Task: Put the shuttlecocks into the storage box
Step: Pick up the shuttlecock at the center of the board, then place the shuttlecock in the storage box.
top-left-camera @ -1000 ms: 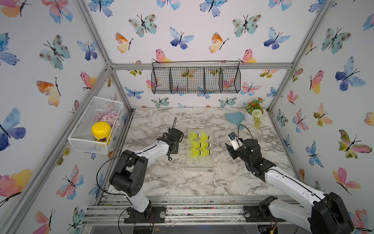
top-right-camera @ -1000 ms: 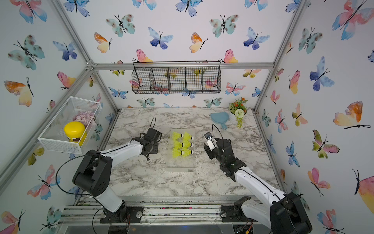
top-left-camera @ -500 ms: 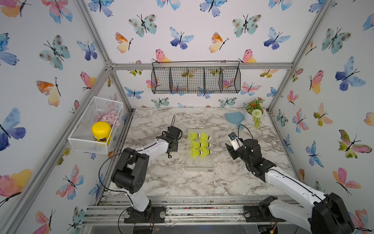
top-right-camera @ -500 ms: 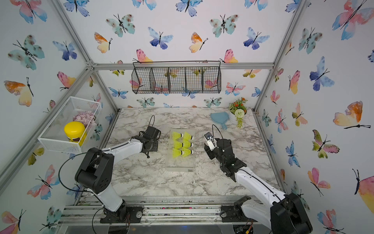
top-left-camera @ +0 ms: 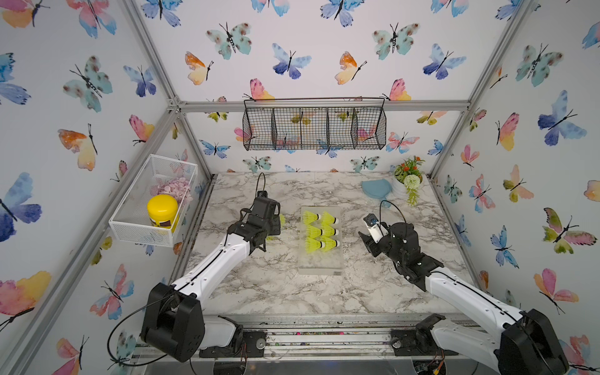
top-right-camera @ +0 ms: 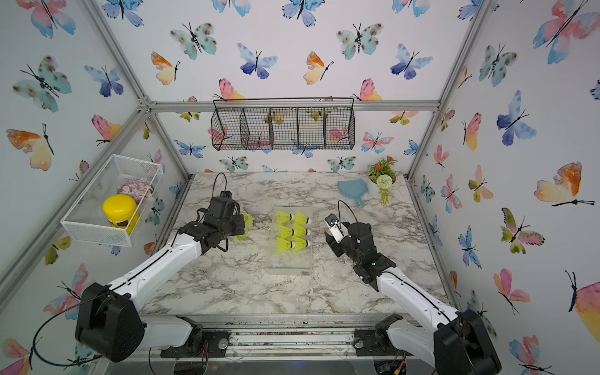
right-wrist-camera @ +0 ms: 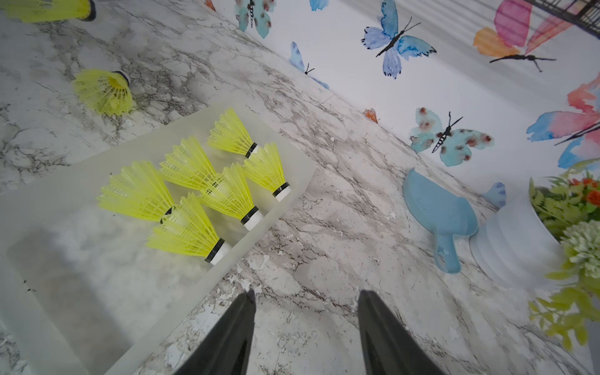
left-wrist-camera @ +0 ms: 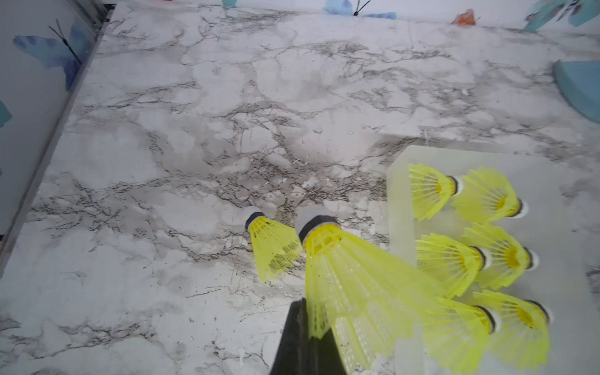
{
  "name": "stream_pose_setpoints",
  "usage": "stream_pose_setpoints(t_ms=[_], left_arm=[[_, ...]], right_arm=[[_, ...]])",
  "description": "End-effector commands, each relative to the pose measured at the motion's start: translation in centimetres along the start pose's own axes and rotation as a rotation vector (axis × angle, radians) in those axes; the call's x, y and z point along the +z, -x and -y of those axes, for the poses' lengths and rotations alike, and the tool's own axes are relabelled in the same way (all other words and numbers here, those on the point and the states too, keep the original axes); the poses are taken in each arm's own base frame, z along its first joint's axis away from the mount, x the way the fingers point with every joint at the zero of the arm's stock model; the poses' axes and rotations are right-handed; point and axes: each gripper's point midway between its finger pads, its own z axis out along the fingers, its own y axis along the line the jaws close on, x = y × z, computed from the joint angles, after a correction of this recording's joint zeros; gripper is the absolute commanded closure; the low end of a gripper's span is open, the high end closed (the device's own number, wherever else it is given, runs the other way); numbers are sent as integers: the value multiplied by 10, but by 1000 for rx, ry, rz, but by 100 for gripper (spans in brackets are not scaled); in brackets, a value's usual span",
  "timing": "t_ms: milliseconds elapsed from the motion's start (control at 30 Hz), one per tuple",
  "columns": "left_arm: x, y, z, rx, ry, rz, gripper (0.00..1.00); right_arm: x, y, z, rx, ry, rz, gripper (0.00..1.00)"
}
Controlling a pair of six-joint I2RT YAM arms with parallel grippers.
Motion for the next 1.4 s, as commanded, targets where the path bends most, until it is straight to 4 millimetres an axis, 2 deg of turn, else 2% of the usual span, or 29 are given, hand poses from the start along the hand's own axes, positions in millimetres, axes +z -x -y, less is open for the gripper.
stream_pose_setpoints(t_ms=[0, 100, 200, 367, 600, 833, 1100, 1367], left_arm=[[-24, 6, 51, 5, -321, -5, 100], [-45, 7, 94, 23, -582, -20, 100], [-62, 3, 125, 37, -789, -87, 100], [-78, -5, 160, 77, -971, -168, 100], [-86, -22, 194, 105, -1081, -256, 100], [-87, -33, 215, 121, -1124, -303, 100], [-83, -37, 222, 119, -1129, -325, 100], [-77, -42, 229, 119, -1129, -353, 100]], right_arm=[[-1, 22, -18, -75, 110, 104, 43], [0, 33, -28, -127, 170, 154, 42], [3, 40, -36, -187, 221, 187, 42], [3, 53, -42, -257, 257, 256, 42], [2, 59, -51, -319, 306, 288, 41], [3, 60, -52, -321, 316, 291, 41], [2, 59, -56, -331, 344, 291, 43], [0, 58, -60, -326, 367, 289, 56]])
